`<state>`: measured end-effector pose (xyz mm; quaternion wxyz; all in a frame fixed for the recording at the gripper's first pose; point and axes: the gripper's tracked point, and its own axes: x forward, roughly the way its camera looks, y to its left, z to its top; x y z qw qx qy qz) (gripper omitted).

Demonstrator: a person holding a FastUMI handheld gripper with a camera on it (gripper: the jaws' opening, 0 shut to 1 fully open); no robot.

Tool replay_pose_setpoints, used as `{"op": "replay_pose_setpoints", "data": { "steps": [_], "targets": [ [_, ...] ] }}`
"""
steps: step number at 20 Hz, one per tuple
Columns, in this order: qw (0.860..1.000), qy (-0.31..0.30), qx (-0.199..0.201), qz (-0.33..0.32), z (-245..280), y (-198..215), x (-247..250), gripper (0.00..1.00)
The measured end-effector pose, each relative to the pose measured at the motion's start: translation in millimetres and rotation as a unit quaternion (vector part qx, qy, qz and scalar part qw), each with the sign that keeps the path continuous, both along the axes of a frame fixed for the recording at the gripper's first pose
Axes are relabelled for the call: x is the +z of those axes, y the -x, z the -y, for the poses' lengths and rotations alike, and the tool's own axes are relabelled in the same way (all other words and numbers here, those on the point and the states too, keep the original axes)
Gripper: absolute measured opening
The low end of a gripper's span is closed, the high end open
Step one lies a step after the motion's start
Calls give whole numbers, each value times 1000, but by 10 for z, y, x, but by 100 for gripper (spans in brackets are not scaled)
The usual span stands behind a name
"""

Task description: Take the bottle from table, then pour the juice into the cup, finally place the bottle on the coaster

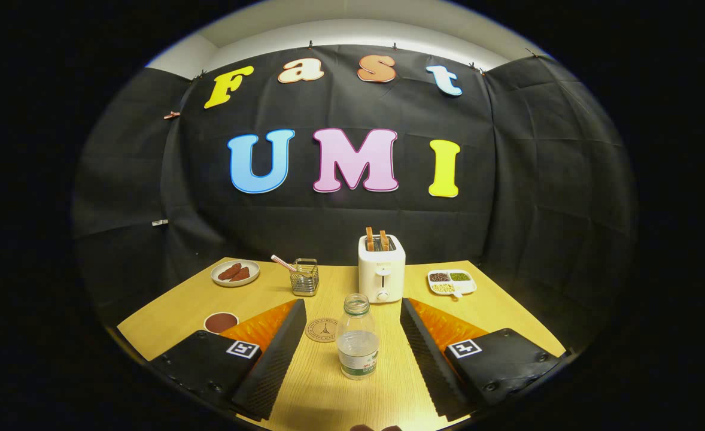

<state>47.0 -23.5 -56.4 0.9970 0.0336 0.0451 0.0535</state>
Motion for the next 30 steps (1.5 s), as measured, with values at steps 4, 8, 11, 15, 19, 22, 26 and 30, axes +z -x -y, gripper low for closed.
{"op": "replay_pose_setpoints", "data": {
  "steps": [4, 8, 11, 15, 19, 22, 26, 30],
  "targets": [
    [1000, 11, 19, -2, -21, -179, -265, 98],
    [1000, 18, 24, -5, -28, -375, -594, 98],
    [1000, 7, 19, -12, -38, -524, -809, 98],
    [1000, 4, 16, -21, -44, -664, -1035, 98],
    [999, 8, 19, -25, -54, -736, -1197, 98],
    [999, 4, 18, -30, -45, -787, -1270, 98],
    [999, -5, 22, -31, -87, -853, -1299, 98],
    [999, -4, 29, -29, -138, -868, -1304, 81]
  ]
}}
